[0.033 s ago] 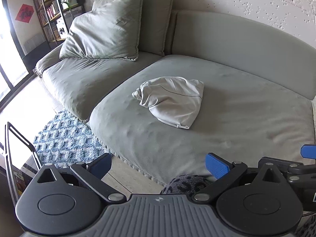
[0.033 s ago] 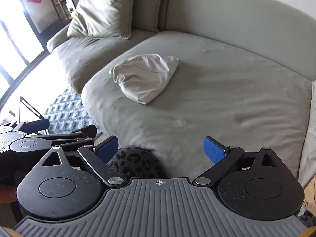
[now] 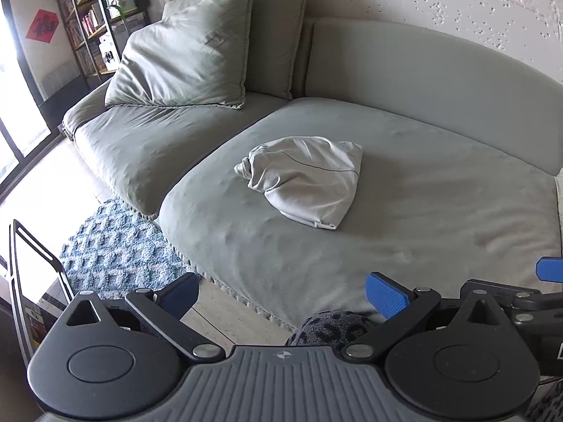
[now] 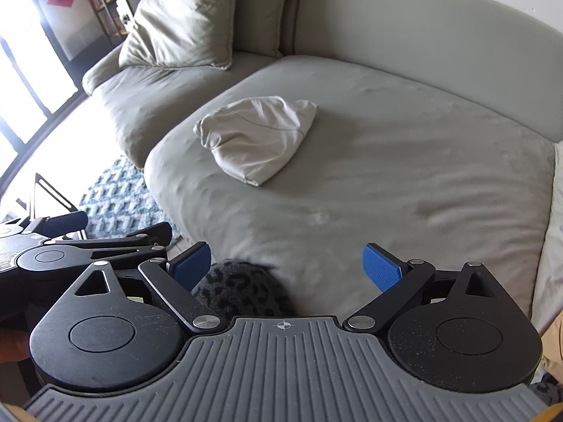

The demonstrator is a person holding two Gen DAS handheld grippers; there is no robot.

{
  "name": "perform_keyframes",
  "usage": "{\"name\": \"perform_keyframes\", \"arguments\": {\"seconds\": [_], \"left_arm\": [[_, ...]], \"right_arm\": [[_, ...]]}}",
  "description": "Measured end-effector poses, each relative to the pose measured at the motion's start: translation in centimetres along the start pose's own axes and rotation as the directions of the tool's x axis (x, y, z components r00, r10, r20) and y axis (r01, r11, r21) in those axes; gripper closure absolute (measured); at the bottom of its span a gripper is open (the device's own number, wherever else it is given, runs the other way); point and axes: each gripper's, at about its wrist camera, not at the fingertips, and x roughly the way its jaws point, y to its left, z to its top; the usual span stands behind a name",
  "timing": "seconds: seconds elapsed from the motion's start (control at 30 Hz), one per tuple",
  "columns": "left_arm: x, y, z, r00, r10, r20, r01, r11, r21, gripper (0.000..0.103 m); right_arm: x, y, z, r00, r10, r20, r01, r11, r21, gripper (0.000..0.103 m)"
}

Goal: Fold clothes

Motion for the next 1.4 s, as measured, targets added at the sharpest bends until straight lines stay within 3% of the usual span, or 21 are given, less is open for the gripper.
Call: {"name": "perform_keyframes", "arguments": {"seconds": [0.33,1.4], "left_arm": [[-0.2,-1.5,0.4,1.000,0.028,0.004,-0.028,0.999,0.047,0.002],[0.6,-1.1,0.0,1.000,-0.003,-0.009,0.004,1.000,0.025,0.003]], "right_arm": [[-0.6,-1.2,-0.4,1.000,0.016,-0.004,-0.016,0.998,0.056,0.007],[0.4,-1.1,-0.7,1.000,0.000,-0.025,0.001,0.999,0.052,0.007]]}}
